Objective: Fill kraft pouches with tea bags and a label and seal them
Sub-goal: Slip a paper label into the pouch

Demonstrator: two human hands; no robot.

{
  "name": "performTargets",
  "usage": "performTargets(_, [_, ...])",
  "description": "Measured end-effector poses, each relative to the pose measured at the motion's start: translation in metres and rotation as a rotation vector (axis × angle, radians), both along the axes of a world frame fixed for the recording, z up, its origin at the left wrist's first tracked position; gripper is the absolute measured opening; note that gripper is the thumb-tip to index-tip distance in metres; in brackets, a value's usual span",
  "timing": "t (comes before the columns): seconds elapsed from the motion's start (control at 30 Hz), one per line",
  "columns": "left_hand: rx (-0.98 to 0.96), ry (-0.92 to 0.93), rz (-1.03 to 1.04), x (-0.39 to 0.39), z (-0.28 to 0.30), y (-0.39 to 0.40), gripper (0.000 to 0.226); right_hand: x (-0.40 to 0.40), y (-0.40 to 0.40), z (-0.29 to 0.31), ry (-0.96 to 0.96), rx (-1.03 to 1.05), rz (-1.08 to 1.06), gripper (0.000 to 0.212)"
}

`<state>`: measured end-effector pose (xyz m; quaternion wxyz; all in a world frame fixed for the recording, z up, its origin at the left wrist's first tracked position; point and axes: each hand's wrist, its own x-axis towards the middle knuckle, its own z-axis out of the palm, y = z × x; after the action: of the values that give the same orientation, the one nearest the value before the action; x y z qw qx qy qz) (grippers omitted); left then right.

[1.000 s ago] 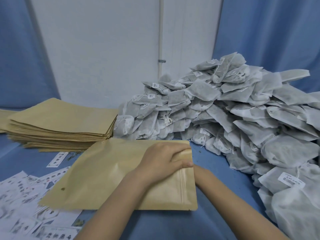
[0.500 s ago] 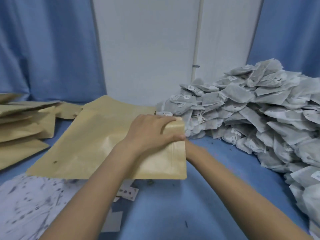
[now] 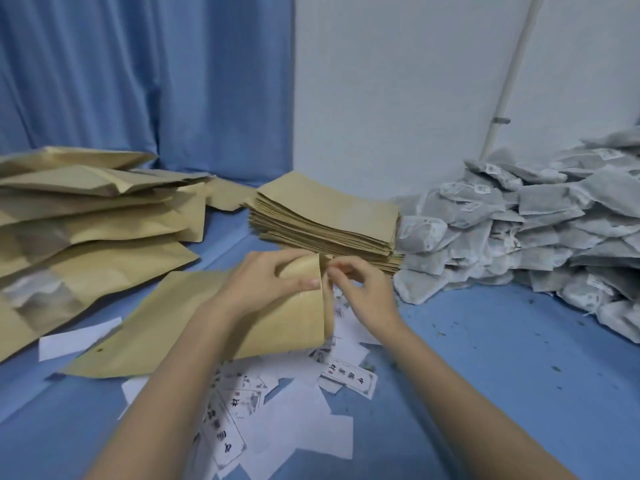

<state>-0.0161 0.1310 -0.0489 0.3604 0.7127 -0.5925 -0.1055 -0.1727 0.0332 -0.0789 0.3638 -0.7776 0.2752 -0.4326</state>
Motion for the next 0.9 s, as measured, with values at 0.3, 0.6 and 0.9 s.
performTargets(0.3, [0.06, 0.021, 0.017, 0.005, -0.007, -0.006, 0.061, -0.057, -0.033, -0.038, 0.806, -0.228, 0.147, 0.061])
performTargets(0.6, [-0.009, 0.092, 0.004, 0.008, 0.001, -0.005, 0.059, -0.075, -0.038, -0.008, 0.341, -0.099, -0.015, 0.032])
performTargets(0.9, [-0.144, 0.253, -0.224, -0.021, 0.039, -0.012, 0.038, -0.041, -0.009, 0.058, 0.187, -0.631, 0.208, 0.037])
